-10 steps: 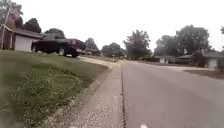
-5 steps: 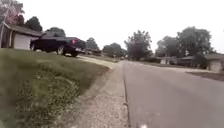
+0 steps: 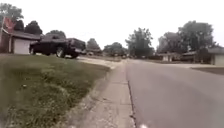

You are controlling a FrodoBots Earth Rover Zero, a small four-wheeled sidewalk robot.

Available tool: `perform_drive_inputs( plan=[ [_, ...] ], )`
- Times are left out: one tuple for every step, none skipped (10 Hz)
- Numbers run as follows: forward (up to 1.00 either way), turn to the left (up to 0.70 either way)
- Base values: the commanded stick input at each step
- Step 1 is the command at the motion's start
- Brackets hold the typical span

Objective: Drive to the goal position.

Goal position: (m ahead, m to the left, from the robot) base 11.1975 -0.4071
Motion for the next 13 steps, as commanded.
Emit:
perform_drive_inputs(
  plan=[
    [0.70, 0.00],
    [0.70, 0.00],
    [0.70, 0.00],
    [0.70, 0.00],
    [0.70, 0.00],
    [0.70, 0.00],
    [0.70, 0.00],
    [0.70, 0.00],
    [0.70, 0.00],
    [0.70, 0.00],
    [0.70, 0.00],
    [0.70, 0.00],
    [0.70, 0.00]
  ],
)
